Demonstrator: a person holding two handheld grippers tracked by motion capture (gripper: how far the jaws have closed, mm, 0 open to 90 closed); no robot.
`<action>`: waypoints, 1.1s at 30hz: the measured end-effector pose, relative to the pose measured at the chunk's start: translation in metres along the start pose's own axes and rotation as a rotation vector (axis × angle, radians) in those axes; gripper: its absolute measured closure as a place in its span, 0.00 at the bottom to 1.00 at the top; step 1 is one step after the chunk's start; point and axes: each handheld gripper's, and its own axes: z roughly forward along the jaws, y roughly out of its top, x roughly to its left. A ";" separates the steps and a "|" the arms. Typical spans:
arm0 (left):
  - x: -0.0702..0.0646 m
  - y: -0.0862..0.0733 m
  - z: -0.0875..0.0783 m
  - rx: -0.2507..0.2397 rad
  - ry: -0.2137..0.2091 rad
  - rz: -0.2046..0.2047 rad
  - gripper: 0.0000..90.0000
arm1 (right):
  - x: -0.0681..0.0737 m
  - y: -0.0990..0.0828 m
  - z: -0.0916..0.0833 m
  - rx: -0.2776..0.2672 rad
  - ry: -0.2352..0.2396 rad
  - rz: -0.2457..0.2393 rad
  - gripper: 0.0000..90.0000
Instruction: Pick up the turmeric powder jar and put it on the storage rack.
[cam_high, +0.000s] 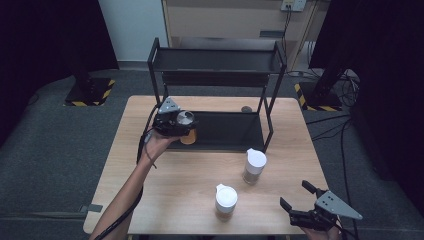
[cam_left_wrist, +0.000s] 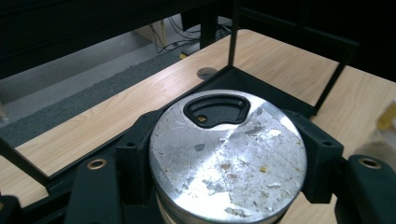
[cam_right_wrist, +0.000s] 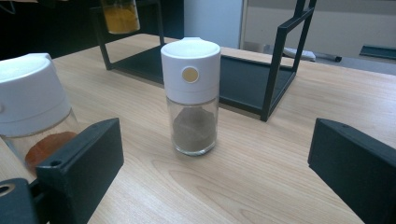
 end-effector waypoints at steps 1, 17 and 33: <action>0.000 0.000 0.003 0.002 0.006 -0.006 0.38 | 0.000 0.000 0.000 0.000 0.000 0.000 0.04; 0.002 -0.012 0.041 0.012 0.123 -0.076 0.38 | -0.002 -0.001 -0.001 -0.006 0.004 0.010 0.04; 0.002 -0.030 0.069 0.058 0.199 -0.115 0.38 | -0.003 -0.001 -0.001 -0.006 0.009 0.012 0.04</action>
